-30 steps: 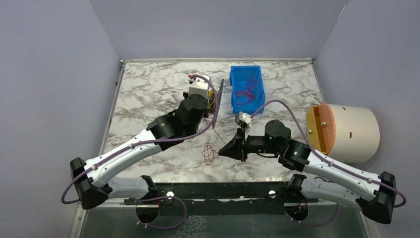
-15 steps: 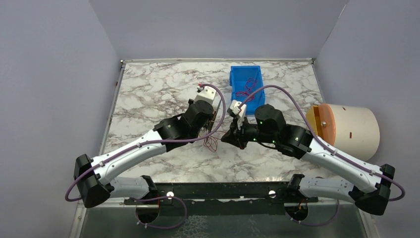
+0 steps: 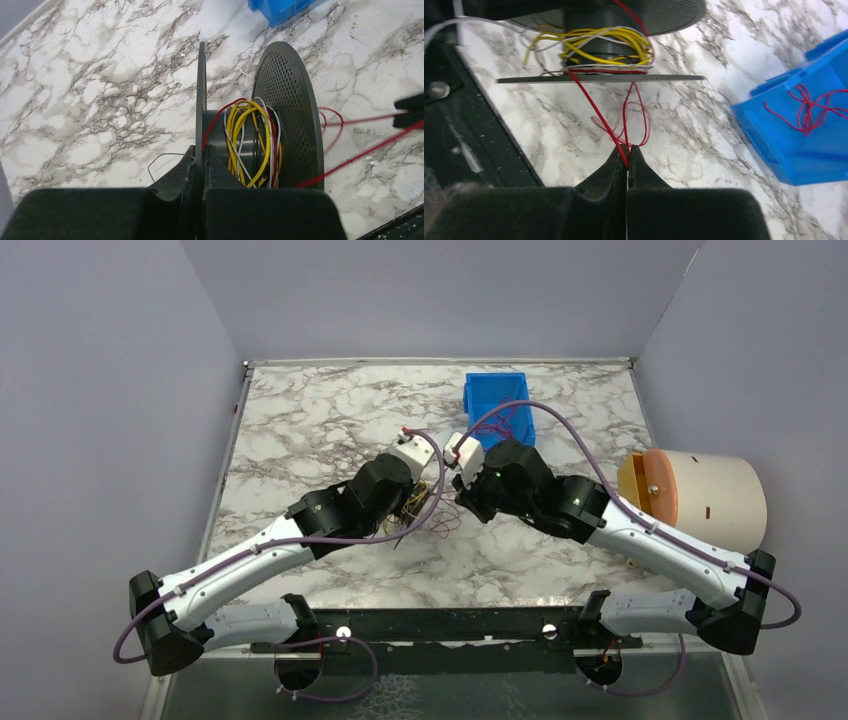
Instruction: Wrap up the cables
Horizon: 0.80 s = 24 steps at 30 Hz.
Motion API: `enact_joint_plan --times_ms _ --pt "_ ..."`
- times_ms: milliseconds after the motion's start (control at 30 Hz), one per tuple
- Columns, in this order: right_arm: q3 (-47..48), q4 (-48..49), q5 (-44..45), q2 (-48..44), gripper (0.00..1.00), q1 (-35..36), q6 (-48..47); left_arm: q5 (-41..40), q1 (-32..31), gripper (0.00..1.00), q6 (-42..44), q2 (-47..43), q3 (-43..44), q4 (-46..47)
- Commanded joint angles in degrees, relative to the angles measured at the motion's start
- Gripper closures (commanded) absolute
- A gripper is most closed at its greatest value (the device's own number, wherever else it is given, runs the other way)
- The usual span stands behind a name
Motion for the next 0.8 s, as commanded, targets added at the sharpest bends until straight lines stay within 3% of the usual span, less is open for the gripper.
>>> enact_joint_plan --times_ms 0,367,767 --pt "3.11 -2.23 11.07 2.23 0.99 0.29 -1.67 4.15 0.31 1.0 5.41 -3.2 -0.05 0.84" --pt "-0.59 8.01 25.44 6.25 0.99 -0.06 0.22 10.77 0.31 1.0 9.34 -7.72 -0.17 -1.21" --pt "-8.98 19.13 19.57 9.07 0.92 -5.95 4.85 13.44 0.32 1.0 8.44 -12.66 3.31 -5.14"
